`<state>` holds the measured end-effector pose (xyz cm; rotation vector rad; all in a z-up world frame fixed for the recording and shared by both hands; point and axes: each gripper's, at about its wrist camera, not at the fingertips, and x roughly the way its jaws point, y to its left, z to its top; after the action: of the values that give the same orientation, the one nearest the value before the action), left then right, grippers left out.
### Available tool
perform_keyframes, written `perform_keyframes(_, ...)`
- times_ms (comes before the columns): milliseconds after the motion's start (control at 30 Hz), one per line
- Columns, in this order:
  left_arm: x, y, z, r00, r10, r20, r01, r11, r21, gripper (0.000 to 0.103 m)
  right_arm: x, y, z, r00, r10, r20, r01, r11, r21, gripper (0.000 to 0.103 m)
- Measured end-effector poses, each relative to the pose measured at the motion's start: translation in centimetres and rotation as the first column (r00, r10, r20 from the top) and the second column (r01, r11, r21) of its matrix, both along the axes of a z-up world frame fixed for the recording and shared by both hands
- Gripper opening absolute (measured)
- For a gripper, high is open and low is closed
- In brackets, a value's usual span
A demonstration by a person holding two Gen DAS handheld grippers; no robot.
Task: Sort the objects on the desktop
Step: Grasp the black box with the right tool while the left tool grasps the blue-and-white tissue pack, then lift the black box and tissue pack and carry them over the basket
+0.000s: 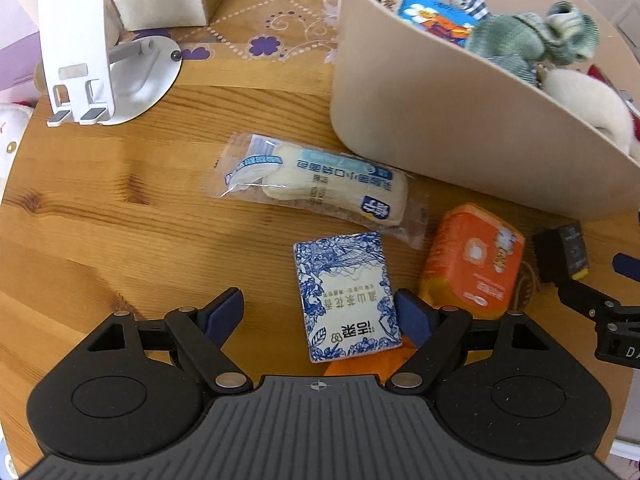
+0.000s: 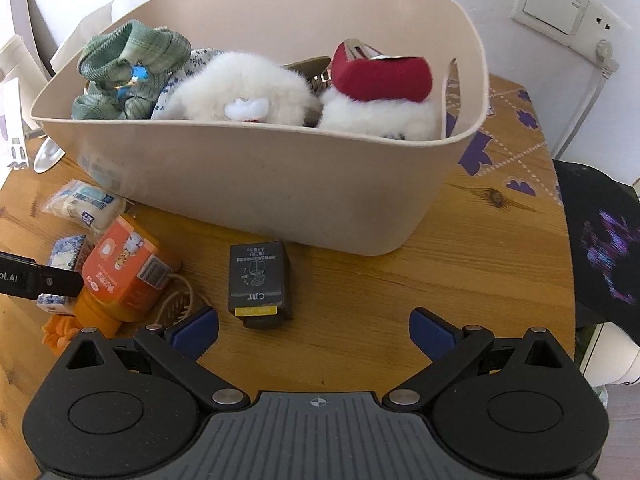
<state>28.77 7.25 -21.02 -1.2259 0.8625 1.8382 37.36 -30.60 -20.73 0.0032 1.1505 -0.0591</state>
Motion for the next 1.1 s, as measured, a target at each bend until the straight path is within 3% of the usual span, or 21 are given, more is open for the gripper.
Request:
perform_keyframes(267,-0.6,0.3,-0.4,1.000,0.020,-0.024,-0.020,1.000,0.004,0.083,1.0,0.9,-0.8,1.000,0.022,-0.018,-0.023,0.998,-0.060,0.101)
perform_keyframes(433,0.0,0.6,-0.5,0.997,-0.022,-0.071,0.021,1.000,-0.023,0.081,1.4,1.3,-1.3,1.000,0.025,-0.016,-0.026,0.998,-0.065,0.084)
perform_keyframes(533,0.3,0.6,-0.3,0.995,-0.044,-0.089,0.042,0.999,-0.024,0.072,1.4,1.4,-1.4,1.000,0.020,-0.015,-0.020,0.999,-0.050,0.079)
perform_keyframes(567,0.3,0.6,-0.2,0.995,-0.047,-0.092,0.045,0.999,-0.019,0.063,1.3,1.4,-1.4,1.000,0.020,-0.013,-0.021,0.998,-0.053,0.078)
perform_keyframes(600,0.4,0.6,0.0,0.994,-0.050,-0.094,0.049,0.999,-0.015,0.054,1.3,1.5,-1.3,1.000,0.020,-0.010,-0.021,0.998,-0.052,0.073)
perform_keyframes(667,0.4,0.7,0.3,0.994,-0.063,-0.090,0.061,0.998,-0.025,0.047,1.3,1.5,-1.0,1.000,0.026,-0.001,-0.026,0.998,-0.050,0.063)
perform_keyframes(733,0.4,0.7,0.3,0.994,-0.082,-0.077,0.079,0.996,-0.039,0.047,1.3,1.6,-0.8,0.999,0.036,0.006,-0.036,0.999,-0.039,0.039)
perform_keyframes(767,0.4,0.7,0.3,0.994,-0.084,-0.070,0.081,0.996,-0.040,0.047,1.2,1.7,-0.7,0.999,0.038,0.010,-0.038,0.999,-0.034,0.034)
perform_keyframes(800,0.4,0.5,0.3,0.994,-0.085,-0.068,0.082,0.996,-0.041,0.046,1.2,1.7,-0.6,0.999,-0.035,0.018,0.035,0.998,-0.046,0.029)
perform_keyframes(1100,0.6,-1.6,0.7,0.996,-0.077,-0.054,0.076,0.997,-0.009,0.046,-0.4,1.5,0.3,0.997,-0.078,0.028,0.078,0.997,-0.013,0.029)
